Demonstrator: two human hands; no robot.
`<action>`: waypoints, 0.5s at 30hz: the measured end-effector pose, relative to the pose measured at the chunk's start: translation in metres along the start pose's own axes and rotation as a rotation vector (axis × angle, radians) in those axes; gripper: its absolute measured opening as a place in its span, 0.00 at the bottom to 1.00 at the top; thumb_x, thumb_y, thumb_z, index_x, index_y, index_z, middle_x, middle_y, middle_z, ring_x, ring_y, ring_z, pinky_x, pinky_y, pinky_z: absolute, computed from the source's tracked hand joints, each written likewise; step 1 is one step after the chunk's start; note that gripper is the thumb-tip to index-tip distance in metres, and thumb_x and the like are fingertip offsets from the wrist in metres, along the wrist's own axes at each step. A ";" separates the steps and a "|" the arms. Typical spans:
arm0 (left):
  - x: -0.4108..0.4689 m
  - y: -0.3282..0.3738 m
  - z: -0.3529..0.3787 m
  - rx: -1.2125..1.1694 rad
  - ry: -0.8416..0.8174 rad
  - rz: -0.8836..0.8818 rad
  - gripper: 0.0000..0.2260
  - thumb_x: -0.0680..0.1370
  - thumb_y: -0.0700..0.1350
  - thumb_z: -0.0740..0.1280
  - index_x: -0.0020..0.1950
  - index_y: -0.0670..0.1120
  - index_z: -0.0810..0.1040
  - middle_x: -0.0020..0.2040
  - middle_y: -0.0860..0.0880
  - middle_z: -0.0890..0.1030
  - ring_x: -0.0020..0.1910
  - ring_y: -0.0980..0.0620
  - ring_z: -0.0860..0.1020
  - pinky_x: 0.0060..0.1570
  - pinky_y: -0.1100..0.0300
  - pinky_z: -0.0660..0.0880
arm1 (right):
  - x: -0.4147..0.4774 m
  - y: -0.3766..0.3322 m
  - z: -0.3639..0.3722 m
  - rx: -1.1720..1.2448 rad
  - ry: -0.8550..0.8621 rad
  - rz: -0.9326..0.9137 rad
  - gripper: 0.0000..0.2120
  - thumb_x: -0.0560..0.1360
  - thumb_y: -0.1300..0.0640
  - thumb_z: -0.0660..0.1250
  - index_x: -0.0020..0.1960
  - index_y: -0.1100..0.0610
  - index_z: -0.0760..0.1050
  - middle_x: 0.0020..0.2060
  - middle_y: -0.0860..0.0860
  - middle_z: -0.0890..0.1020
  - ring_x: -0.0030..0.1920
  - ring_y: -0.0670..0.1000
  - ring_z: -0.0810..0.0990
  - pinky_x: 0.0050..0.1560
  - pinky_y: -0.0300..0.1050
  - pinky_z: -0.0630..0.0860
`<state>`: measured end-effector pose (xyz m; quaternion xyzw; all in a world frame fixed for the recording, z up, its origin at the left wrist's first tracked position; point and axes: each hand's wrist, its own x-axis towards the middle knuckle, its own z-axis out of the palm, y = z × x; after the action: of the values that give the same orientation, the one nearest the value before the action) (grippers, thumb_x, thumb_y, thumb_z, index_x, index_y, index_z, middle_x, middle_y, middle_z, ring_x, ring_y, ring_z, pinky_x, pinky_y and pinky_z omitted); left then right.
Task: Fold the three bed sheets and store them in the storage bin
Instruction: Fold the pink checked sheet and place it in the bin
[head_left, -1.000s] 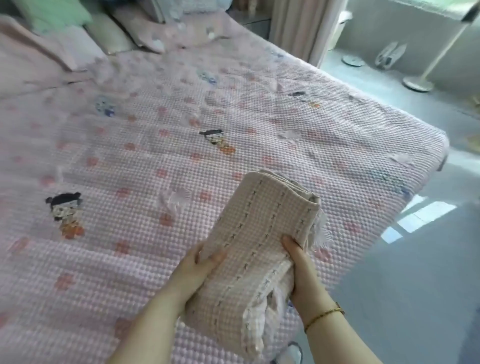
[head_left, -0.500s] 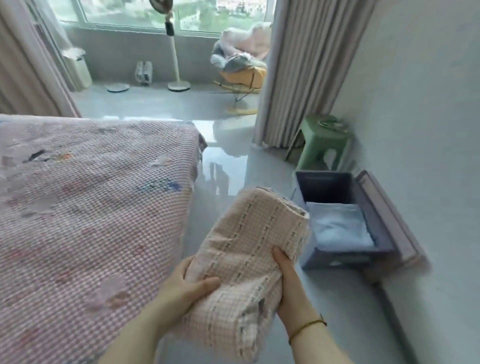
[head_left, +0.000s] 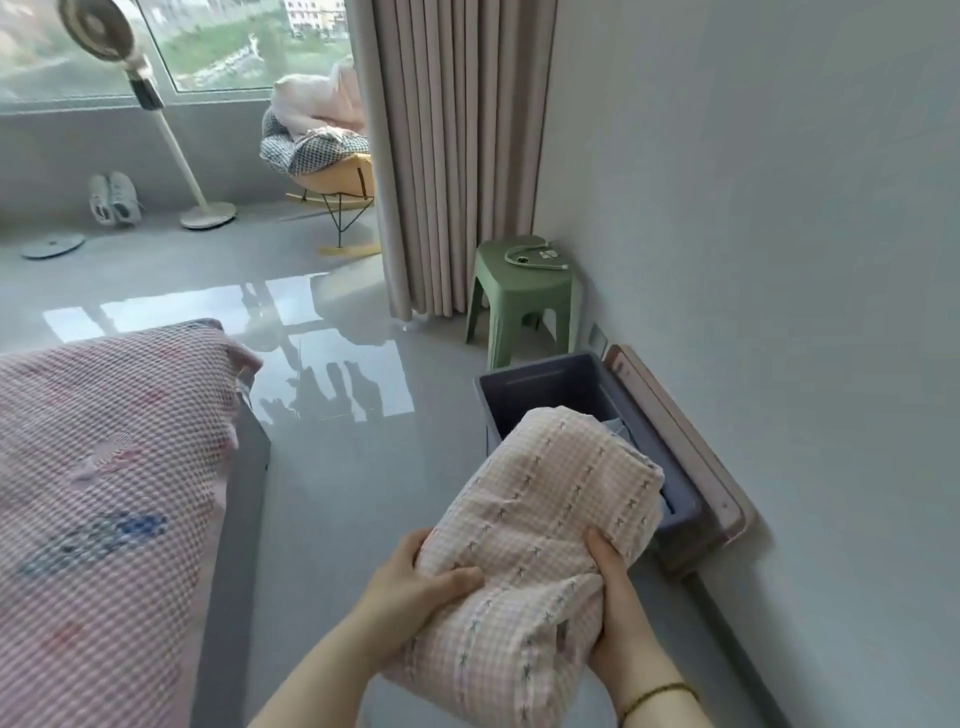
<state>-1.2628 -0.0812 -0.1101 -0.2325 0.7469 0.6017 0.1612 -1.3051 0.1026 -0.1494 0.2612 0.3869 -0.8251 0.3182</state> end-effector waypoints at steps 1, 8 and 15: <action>0.014 0.003 0.001 0.015 -0.027 0.010 0.42 0.45 0.64 0.67 0.58 0.54 0.68 0.53 0.54 0.76 0.52 0.55 0.74 0.51 0.62 0.66 | 0.008 -0.006 0.000 0.012 0.011 -0.010 0.35 0.59 0.41 0.68 0.61 0.59 0.70 0.57 0.62 0.77 0.58 0.63 0.75 0.52 0.56 0.73; 0.175 0.044 -0.019 0.241 -0.203 0.009 0.33 0.67 0.60 0.65 0.69 0.54 0.62 0.61 0.53 0.72 0.59 0.54 0.71 0.58 0.62 0.65 | 0.130 -0.057 0.028 0.064 0.220 -0.119 0.36 0.61 0.43 0.68 0.65 0.58 0.69 0.57 0.60 0.78 0.57 0.61 0.76 0.50 0.54 0.74; 0.298 0.091 -0.015 0.671 -0.455 0.127 0.33 0.69 0.67 0.59 0.72 0.58 0.59 0.75 0.55 0.52 0.74 0.54 0.54 0.73 0.59 0.53 | 0.241 -0.088 0.055 0.092 0.493 -0.278 0.34 0.60 0.46 0.73 0.63 0.57 0.73 0.56 0.56 0.80 0.54 0.59 0.79 0.56 0.58 0.75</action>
<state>-1.5619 -0.1259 -0.1870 0.0186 0.8599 0.3695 0.3516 -1.5385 0.0241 -0.2399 0.4126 0.4468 -0.7891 0.0864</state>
